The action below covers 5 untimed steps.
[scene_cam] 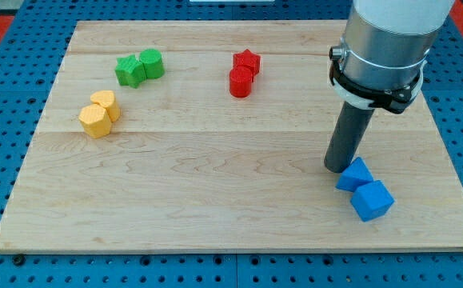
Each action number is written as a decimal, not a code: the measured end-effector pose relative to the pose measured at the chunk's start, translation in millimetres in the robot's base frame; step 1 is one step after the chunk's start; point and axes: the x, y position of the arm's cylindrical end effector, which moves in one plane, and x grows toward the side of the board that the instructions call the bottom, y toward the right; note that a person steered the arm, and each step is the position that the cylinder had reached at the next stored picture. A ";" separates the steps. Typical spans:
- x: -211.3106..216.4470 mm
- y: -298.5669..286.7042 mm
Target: Place the yellow blocks in between green blocks and red blocks
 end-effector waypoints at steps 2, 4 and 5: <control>-43.8 9.4; -52.4 32.7; -79.3 16.3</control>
